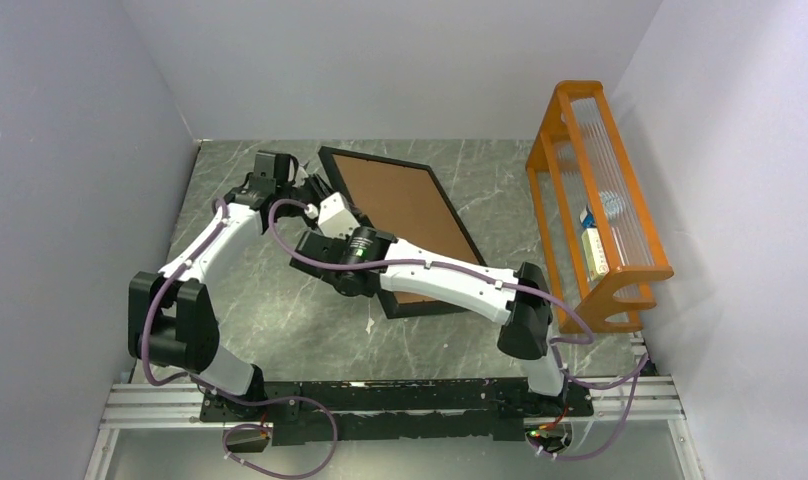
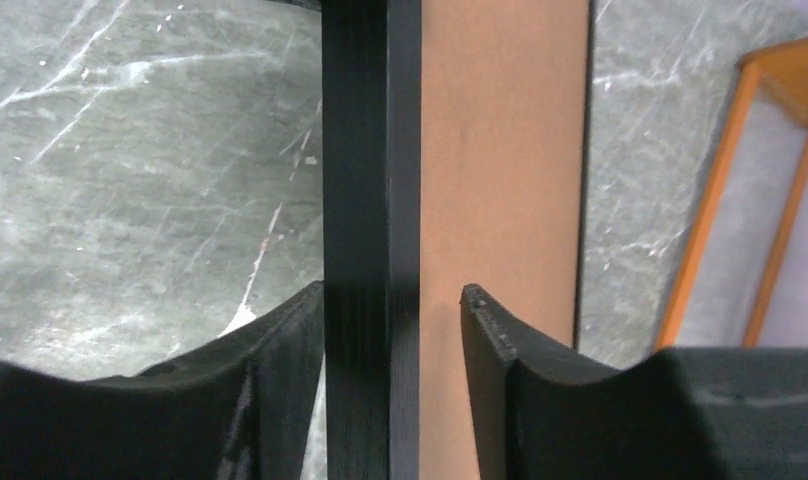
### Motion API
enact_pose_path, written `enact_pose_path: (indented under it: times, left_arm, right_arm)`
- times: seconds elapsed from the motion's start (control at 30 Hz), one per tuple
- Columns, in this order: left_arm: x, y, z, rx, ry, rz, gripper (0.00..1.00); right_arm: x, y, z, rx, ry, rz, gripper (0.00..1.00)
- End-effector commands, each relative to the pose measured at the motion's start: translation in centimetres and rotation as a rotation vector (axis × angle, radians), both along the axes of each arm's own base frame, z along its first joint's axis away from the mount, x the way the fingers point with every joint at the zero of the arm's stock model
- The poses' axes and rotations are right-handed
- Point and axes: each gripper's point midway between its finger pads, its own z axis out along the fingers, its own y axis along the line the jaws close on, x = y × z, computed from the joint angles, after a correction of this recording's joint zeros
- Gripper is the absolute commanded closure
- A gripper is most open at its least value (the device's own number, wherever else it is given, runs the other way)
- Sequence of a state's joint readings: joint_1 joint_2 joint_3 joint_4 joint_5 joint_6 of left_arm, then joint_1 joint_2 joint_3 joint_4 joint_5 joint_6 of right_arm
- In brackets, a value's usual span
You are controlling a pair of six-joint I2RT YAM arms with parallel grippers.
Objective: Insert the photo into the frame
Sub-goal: Turn over the photo frame at the center of the board.
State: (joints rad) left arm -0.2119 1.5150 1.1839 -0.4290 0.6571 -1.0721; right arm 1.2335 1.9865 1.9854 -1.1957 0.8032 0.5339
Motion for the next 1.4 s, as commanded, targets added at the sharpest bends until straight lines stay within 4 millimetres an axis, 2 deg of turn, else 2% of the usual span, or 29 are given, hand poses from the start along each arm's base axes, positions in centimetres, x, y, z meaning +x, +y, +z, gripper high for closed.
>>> enact_pose_path:
  times: [0.0,0.07,0.3,0.4,0.53,0.57,0.7,0.83,0.93,1.07,1.2,1.37]
  left_arm:
    - [-0.1,0.1,6.8,-0.101,-0.092,0.019,0.97]
    - [-0.2,0.3,7.4,-0.108,-0.091,0.018,0.98]
    - [-0.1,0.9,8.7,-0.09,-0.094,0.014,0.97]
    - [0.0,1.5,9.0,-0.073,-0.101,0.024,0.86]
    - [0.4,2.8,9.5,-0.051,-0.129,0.052,0.61]
    - [0.5,3.2,9.5,-0.045,-0.128,0.059,0.54]
    - [1.1,4.9,10.1,-0.021,-0.164,0.088,0.37]
    - [1.8,7.1,11.0,0.009,-0.217,0.119,0.23]
    - [3.3,10.1,11.6,0.106,-0.264,0.165,0.14]
    - [4.9,13.1,12.0,0.219,-0.293,0.223,0.07]
    - [5.7,15.7,12.5,0.274,-0.32,0.295,0.06]
    - [6.2,16.7,11.4,0.28,-0.31,0.32,0.06]
  right_arm:
    - [0.9,-1.6,2.4,-0.103,-0.107,-0.013,0.52]
    - [0.9,-1.7,2.8,-0.145,-0.127,-0.002,0.62]
    - [1.4,-2.9,4.9,-0.245,-0.211,0.002,0.85]
    - [1.7,-2.9,6.3,-0.23,-0.239,0.02,0.94]
    - [1.9,-1.7,8.1,-0.149,-0.255,0.082,1.0]
    - [1.9,-1.5,8.5,-0.125,-0.258,0.097,1.0]
    - [2.1,-1.1,10.3,-0.032,-0.263,0.128,1.0]
    - [2.6,-0.7,11.8,0.022,-0.266,0.153,1.0]
    - [3.1,-0.4,13.2,0.072,-0.277,0.17,1.0]
    - [4.1,-0.6,14.9,0.152,-0.268,0.167,1.0]
    - [5.0,-1.1,16.5,0.251,-0.254,0.159,1.0]
    - [5.7,-1.4,18.3,0.362,-0.243,0.158,1.0]
